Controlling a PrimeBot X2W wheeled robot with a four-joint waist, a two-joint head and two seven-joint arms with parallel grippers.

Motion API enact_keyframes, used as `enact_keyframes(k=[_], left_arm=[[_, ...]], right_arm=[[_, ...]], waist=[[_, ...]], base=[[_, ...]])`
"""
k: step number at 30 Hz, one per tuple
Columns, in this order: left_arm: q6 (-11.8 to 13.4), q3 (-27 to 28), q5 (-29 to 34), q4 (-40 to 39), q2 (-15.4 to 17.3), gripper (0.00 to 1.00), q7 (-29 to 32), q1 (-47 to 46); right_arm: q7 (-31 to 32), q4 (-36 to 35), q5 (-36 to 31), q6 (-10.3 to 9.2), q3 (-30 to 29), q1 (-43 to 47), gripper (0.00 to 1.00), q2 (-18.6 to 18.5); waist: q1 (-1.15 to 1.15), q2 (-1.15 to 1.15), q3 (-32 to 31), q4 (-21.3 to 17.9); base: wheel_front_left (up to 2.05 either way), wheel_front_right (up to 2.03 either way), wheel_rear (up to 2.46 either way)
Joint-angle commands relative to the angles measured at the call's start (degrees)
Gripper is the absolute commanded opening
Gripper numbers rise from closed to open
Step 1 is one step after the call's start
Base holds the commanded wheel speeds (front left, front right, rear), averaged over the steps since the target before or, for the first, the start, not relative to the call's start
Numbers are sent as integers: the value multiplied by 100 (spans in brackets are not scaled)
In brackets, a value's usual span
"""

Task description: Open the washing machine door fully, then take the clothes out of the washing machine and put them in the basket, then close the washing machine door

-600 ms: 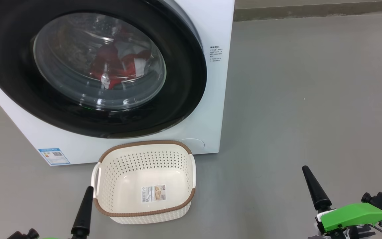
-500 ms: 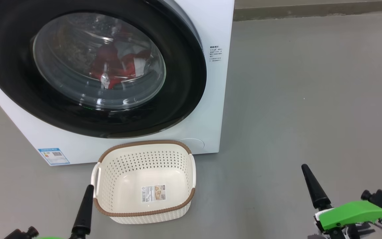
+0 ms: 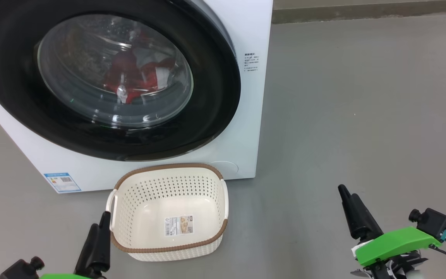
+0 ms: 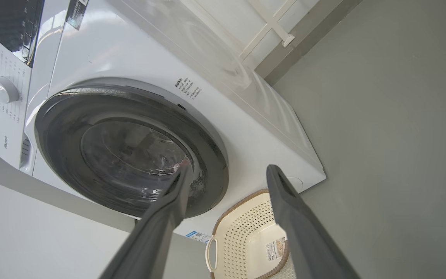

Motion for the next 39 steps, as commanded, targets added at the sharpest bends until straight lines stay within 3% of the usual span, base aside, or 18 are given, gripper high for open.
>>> enact_keyframes(k=[1,39], left_arm=[[-20,95,227,-201,106,100,-68,-123],[-34,264,2777,-496,119,100,-693,-104]], right_arm=[[-74,-177,-193,-2,113,-282,100,-57],[-697,-375,-2612,-3,621,-550,100,-109]], waist=[[0,0,-3,1],[-1,0,-44,-30]], base=[[0,0,0],[0,0,0]])
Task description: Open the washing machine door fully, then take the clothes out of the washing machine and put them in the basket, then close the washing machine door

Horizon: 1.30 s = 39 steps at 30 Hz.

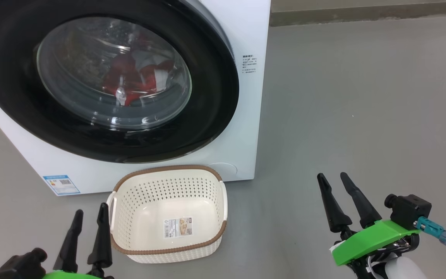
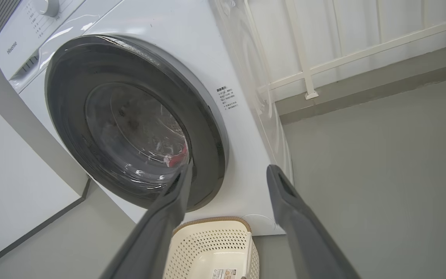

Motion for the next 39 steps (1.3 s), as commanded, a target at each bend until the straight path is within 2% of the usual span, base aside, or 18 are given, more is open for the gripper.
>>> enact_keyframes(k=[1,34,39], left_arm=[[-28,164,175,-197,117,100,-94,-109],[-41,369,2436,-584,144,100,-668,-136],[-41,376,2439,-574,144,100,-670,-130]], right_arm=[[-80,-175,-173,-3,151,-276,100,-52],[-653,-513,-2289,-4,582,-540,100,-99],[-654,-529,-2294,-4,561,-533,100,-99]], waist=[[-1,0,2,1],[-1,0,131,-89],[-1,0,127,-82]], base=[[0,0,0],[0,0,0],[0,0,0]])
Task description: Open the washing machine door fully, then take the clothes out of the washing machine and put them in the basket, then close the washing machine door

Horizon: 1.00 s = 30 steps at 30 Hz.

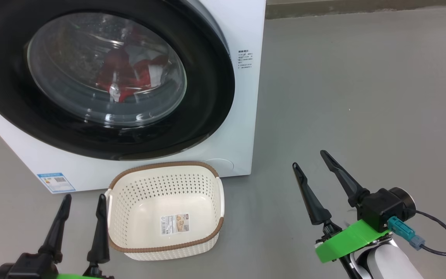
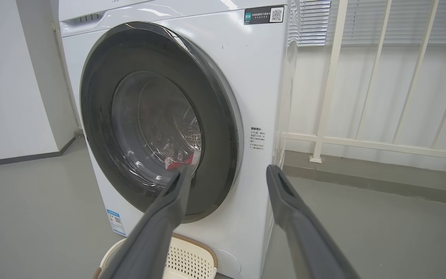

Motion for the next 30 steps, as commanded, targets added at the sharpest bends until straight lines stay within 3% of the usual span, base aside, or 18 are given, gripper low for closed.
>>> enact_keyframes(k=[1,14,15,16,17,18,23,30], left_arm=[[-33,208,35,-163,100,100,-69,-129],[-33,199,39,-169,100,100,-69,-118],[-33,193,38,-171,100,100,-69,-120],[-33,185,39,-173,100,100,-69,-123],[-33,174,44,-179,100,100,-69,-130],[-33,162,47,-190,100,100,-69,-146],[-33,72,48,-196,100,100,-69,-287],[-33,-82,-12,-182,121,100,-69,-605]], right_arm=[[-52,-158,-76,-4,92,-204,100,4],[-52,-173,129,-4,41,-205,100,4],[-52,-176,223,-4,36,-208,90,4],[-52,-169,299,-4,29,-217,45,4],[-52,-151,361,-4,19,-237,28,4],[-52,-135,425,-4,6,-270,0,4],[-52,-14,1009,-4,-93,-555,0,4],[-52,204,2617,-4,-289,-1336,0,4]], waist=[[0,0,-2,6],[0,0,7,19],[0,0,20,23],[0,0,35,27],[0,0,66,33],[0,0,105,42],[0,0,363,109],[0,0,822,276]], base=[[0,0,0],[0,0,0],[0,0,0],[0,0,0],[0,0,0],[0,0,0],[0,0,0],[0,0,0]])
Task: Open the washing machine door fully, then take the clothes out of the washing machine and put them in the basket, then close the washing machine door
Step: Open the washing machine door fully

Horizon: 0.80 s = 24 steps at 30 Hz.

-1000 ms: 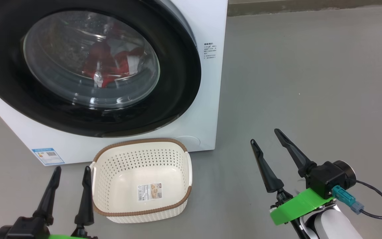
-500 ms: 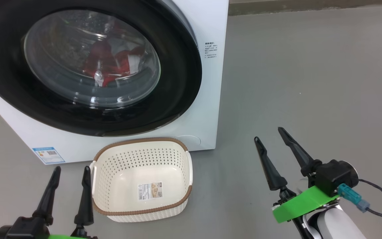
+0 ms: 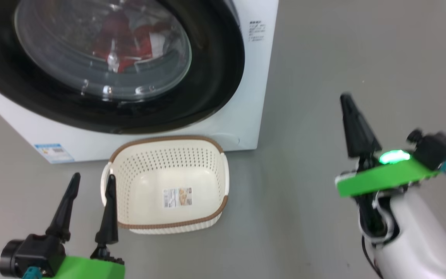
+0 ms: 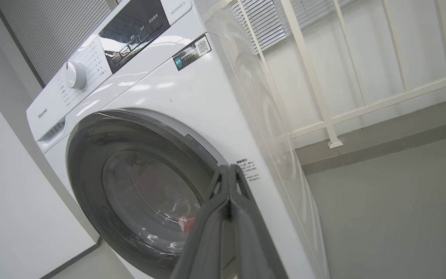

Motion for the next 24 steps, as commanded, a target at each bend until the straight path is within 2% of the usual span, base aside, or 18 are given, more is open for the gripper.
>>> enact_keyframes(k=[1,5,10,17,24], left_arm=[[-32,133,-17,-149,107,100,-69,-237],[-32,62,-47,-144,118,100,-69,-402],[-32,-23,-89,-176,124,100,-69,-615],[-32,-100,-187,-173,113,100,-69,-873],[-32,-187,-269,-158,94,100,-69,-1128]], right_arm=[[-36,-79,328,-4,65,-386,0,23],[-36,242,1059,-4,65,-927,0,23],[-36,584,1565,-4,215,-1655,0,23],[-3,1197,2671,-4,445,-2503,0,-6],[680,1835,3762,-4,633,-3405,0,-277]], waist=[[0,0,269,152],[0,0,489,264],[0,0,815,404],[0,0,1196,571],[0,0,1535,758]], base=[[0,0,0],[0,0,0],[0,0,0],[0,0,0],[0,0,0]])
